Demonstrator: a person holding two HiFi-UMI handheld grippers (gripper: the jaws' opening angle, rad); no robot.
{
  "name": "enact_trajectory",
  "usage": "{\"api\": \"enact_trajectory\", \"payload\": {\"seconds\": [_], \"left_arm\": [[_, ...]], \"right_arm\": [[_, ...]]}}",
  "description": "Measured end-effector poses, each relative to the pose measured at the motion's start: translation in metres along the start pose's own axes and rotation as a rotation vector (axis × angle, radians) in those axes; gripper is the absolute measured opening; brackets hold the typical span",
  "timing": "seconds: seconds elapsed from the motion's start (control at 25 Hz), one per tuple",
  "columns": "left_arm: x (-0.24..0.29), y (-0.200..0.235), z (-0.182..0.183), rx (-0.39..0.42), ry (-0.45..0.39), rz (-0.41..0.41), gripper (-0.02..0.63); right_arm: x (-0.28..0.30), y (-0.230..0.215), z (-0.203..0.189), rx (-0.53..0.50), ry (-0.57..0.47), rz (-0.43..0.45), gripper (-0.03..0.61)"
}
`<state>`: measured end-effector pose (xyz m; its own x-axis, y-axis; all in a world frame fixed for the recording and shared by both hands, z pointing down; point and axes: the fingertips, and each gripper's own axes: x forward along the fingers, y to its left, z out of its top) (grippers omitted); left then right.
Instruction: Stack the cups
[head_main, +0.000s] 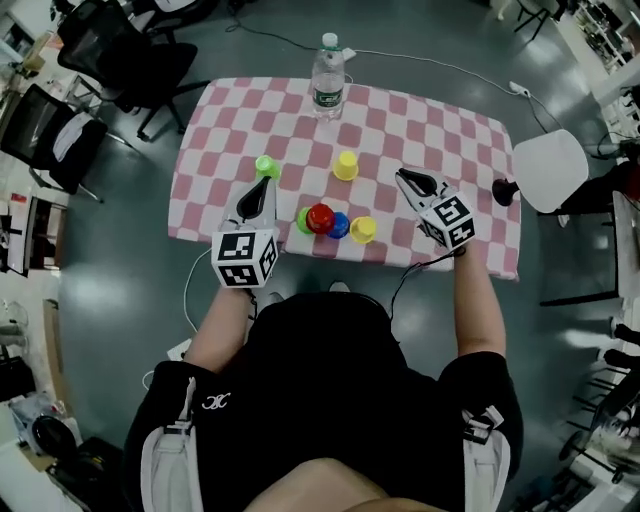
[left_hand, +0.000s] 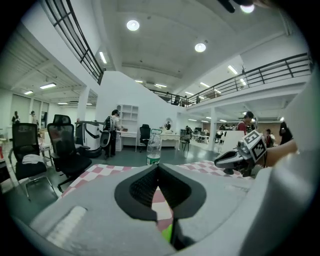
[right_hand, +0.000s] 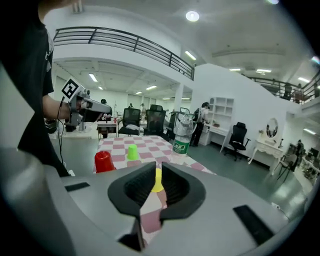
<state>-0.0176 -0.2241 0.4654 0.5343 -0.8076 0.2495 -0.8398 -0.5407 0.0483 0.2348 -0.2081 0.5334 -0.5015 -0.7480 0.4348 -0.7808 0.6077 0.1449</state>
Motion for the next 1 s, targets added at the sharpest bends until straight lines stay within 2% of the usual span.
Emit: {"api": "enact_trajectory", "payload": {"seconds": [0.16, 0.36, 0.56, 0.8, 1.0], "left_arm": [[-0.006, 0.012, -0.008, -0.019, 0.011, 0.091, 0.015], [-0.018, 0.021, -0.02, -0.047, 0.034, 0.204, 0.015], [-0.035, 0.029, -0.025, -0.052, 0.047, 0.303, 0.015], [-0.057, 0.042, -0.031, -0.052, 0.069, 0.409, 0.015], [-0.063, 0.043, -0.029, -0.047, 0.072, 0.452, 0.015]], "right_arm": [[0.027, -0.008, -0.012, 0.0, 0.025, 0.122, 0.143], [0.071, -0.008, -0.038, -0.017, 0.083, 0.238, 0.222], [0.112, 0.0, -0.057, -0.01, 0.117, 0.31, 0.243], [0.154, 0.003, -0.071, 0.006, 0.133, 0.314, 0.245], [0.173, 0.009, -0.078, -0.004, 0.16, 0.344, 0.245]]}}
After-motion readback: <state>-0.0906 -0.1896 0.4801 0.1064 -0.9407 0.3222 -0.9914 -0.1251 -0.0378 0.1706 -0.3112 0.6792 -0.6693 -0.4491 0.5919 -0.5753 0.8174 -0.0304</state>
